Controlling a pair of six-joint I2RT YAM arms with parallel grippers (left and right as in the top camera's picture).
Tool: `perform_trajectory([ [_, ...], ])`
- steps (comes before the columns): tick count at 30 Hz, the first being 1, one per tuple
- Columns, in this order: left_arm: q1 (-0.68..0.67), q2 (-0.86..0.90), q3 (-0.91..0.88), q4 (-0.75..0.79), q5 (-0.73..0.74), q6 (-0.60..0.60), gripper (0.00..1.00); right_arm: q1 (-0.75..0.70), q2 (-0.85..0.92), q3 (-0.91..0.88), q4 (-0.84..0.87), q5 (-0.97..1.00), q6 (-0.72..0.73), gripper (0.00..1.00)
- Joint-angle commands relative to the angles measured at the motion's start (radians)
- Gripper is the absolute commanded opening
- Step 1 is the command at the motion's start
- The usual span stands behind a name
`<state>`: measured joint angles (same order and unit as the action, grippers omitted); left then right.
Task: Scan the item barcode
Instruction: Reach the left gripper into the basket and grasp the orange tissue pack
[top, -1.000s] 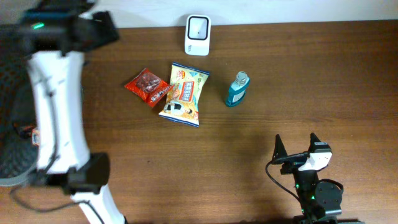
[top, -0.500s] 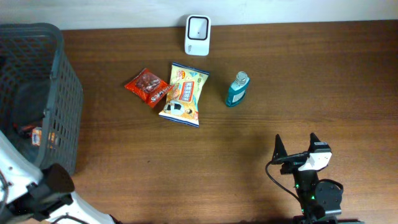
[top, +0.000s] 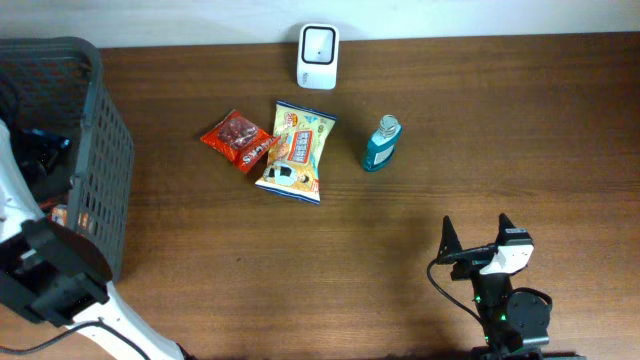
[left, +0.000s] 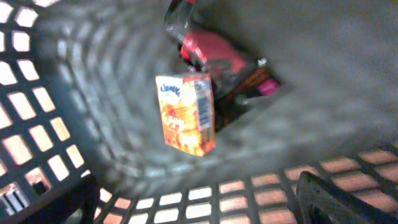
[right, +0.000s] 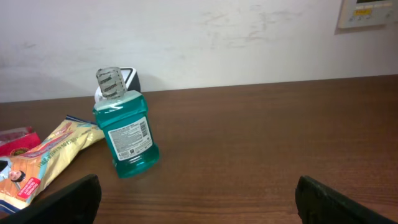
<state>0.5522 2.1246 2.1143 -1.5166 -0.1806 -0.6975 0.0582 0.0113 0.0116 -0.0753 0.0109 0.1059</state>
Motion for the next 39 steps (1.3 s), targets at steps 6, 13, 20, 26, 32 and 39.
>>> perform_trajectory([
  [6,0.010,0.010,-0.192,0.126,-0.004,-0.014,0.86,-0.008,-0.005,-0.006,-0.007,0.005,0.007,0.99],
  [13,0.009,0.010,-0.270,0.193,-0.016,-0.014,0.84,-0.008,-0.005,-0.006,-0.007,0.005,0.007,0.99],
  [20,0.010,0.010,-0.365,0.276,-0.113,-0.013,0.72,-0.008,-0.005,-0.006,-0.006,0.005,0.007,0.99],
  [26,0.010,0.010,-0.365,0.302,-0.122,-0.013,0.35,-0.008,-0.005,-0.006,-0.007,0.005,0.007,0.99],
  [32,0.010,0.010,-0.365,0.287,-0.094,-0.013,0.18,-0.008,-0.005,-0.006,-0.007,0.005,0.007,0.99],
  [39,0.010,0.010,-0.401,0.273,-0.109,-0.005,0.39,-0.008,-0.005,-0.006,-0.006,0.005,0.007,0.99],
])
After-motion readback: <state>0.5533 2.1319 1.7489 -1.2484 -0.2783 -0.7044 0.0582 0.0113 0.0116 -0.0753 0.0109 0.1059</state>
